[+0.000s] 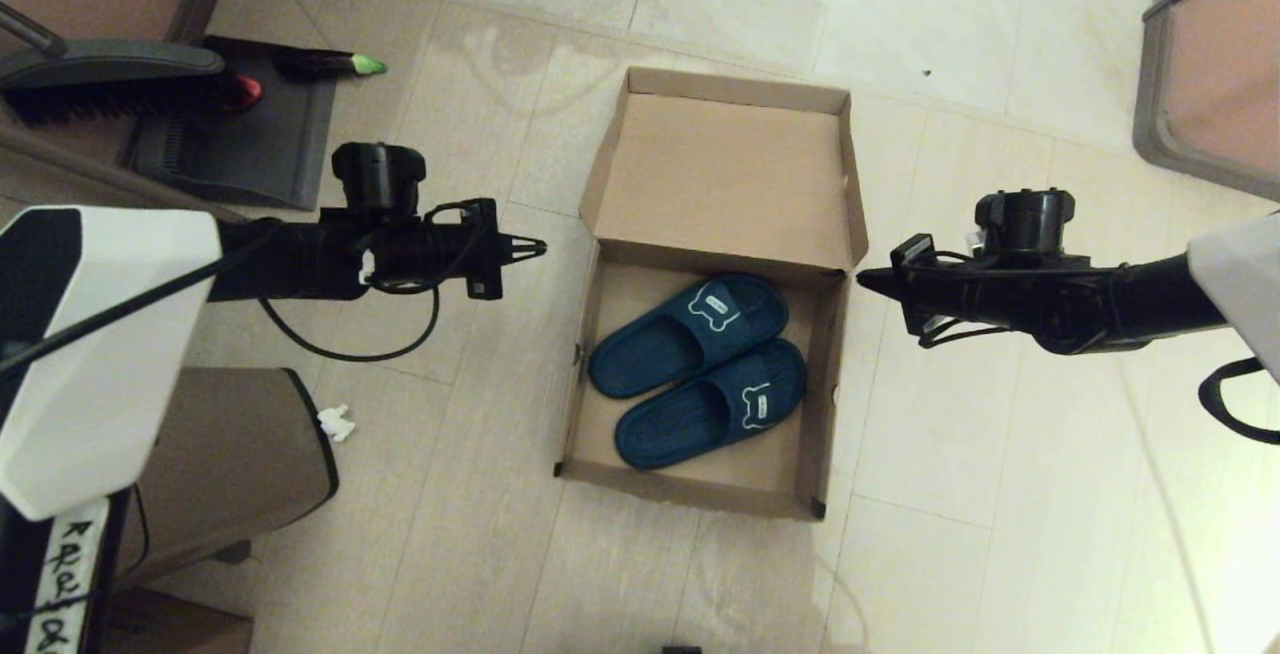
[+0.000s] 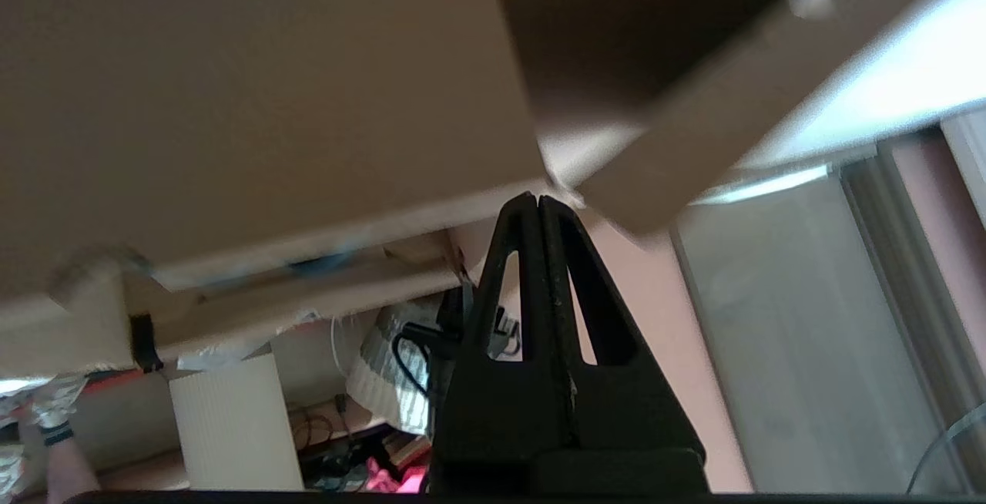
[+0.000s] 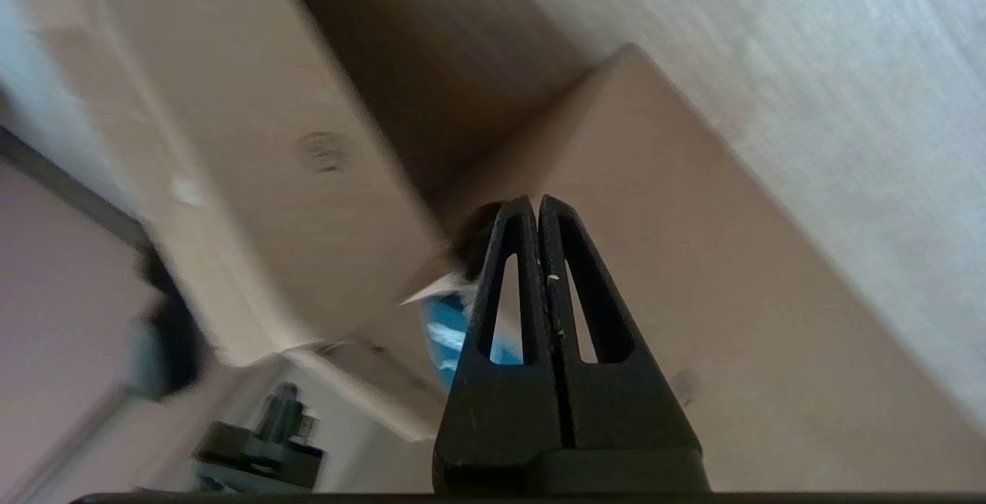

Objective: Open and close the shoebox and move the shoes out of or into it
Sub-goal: Close the shoe box

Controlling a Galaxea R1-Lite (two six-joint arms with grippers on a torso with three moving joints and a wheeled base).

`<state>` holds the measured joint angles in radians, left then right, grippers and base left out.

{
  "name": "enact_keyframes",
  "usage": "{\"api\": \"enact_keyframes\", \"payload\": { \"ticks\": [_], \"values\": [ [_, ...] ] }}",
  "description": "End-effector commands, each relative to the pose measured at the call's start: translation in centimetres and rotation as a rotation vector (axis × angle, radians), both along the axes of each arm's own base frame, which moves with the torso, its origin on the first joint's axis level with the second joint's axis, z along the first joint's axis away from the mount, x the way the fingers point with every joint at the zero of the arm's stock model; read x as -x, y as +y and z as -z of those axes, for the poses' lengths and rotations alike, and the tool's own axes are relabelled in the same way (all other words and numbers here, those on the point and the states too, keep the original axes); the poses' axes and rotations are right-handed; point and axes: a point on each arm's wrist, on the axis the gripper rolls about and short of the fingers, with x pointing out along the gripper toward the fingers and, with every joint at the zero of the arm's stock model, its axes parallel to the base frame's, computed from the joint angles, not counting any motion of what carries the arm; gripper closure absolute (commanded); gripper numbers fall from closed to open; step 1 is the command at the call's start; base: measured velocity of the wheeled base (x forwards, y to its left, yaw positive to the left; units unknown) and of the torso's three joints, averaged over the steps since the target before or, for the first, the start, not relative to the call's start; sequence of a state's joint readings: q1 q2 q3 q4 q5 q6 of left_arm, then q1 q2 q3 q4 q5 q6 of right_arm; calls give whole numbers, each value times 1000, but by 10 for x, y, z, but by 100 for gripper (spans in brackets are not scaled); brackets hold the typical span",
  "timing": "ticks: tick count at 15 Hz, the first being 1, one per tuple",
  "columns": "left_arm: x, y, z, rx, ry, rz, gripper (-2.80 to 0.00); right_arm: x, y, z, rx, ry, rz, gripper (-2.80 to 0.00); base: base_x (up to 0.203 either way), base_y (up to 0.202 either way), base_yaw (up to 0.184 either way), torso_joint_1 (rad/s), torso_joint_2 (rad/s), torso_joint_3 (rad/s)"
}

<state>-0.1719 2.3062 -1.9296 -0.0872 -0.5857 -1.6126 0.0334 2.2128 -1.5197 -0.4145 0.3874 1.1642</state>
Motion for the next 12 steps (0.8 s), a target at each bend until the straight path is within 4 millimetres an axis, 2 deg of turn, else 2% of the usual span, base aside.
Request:
{"api": "enact_keyframes", "payload": {
  "ticks": [1,7,12],
  "values": [
    [-6,-14,21,-1,45,21,0,-7,3,14,8,17,-13,0,0,0,0,0,0,0],
    [10,-59,33,-51,169,42,0,-21,16,17,11,-10,-32,0,0,0,0,0,0,0],
    [28,-84,44,-120,292,58,0,-18,20,21,19,10,-41,0,0,0,0,0,0,0]
  ]
}}
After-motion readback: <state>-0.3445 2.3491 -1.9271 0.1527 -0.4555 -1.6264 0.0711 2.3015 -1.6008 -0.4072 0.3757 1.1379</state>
